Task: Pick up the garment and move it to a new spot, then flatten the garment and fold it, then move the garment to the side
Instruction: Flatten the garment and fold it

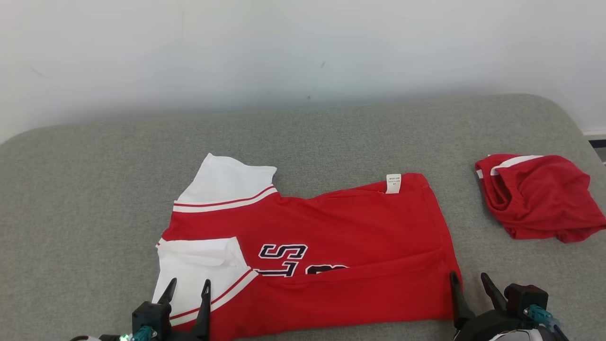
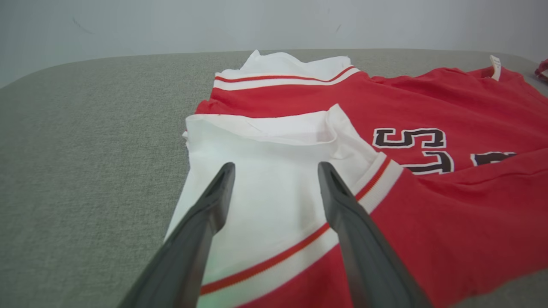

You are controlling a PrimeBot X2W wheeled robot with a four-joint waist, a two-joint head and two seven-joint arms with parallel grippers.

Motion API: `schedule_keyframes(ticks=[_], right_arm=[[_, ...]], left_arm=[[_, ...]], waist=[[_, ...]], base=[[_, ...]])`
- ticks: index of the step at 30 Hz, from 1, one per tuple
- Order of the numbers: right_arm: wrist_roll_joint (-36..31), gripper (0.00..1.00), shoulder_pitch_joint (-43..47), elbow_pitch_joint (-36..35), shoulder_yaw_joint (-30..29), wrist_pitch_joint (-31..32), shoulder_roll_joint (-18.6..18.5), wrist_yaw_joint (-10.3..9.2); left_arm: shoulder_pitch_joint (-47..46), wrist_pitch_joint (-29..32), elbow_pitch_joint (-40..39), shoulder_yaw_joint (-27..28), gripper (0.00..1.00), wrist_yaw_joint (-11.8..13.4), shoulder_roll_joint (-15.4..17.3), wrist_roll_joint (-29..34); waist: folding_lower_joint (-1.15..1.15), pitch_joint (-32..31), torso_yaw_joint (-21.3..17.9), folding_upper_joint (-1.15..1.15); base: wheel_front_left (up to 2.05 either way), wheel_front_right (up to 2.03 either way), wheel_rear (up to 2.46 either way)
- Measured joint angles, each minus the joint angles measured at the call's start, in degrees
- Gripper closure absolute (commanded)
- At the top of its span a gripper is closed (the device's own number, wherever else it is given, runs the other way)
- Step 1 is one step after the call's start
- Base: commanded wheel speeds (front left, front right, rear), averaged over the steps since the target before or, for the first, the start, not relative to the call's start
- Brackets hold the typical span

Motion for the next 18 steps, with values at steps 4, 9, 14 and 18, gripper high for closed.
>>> schedule_keyframes(ticks=[4, 9, 14, 18], right_arm=[[0.0, 0.0, -0.01, 0.0, 0.2, 0.0, -0.04, 0.0], [0.0, 0.0, 0.01, -0.6, -0.21, 0.0, -0.19, 0.0], [-0.02, 0.0, -0.13, -2.24, -0.33, 0.0, -0.31, 0.0], [-0.2, 0.0, -2.88, -2.87, 0.47, 0.0, -1.13, -0.01]], left_arm=[[-0.06, 0.0, -0.36, 0.62, 0.0, 0.1, -0.1, -0.01], [-0.04, 0.0, -1.19, 1.15, 0.0, 0.11, -0.13, 0.0], [-0.59, 0.0, -1.45, 1.23, 0.0, -0.48, -0.16, 0.48], [-4.11, 0.0, 0.08, 1.01, 0.0, -1.93, 0.21, 1.3]], waist=[[0.0, 0.28, -0.56, 0.0], [0.0, 0.29, -1.12, 0.0], [0.0, 0.48, -1.12, 0.0], [0.0, 1.43, -0.91, 0.0]], base=[[0.0, 0.0, 0.0], [0.0, 0.0, 0.0], [0.0, 0.0, 0.0], [0.0, 0.0, 0.0]])
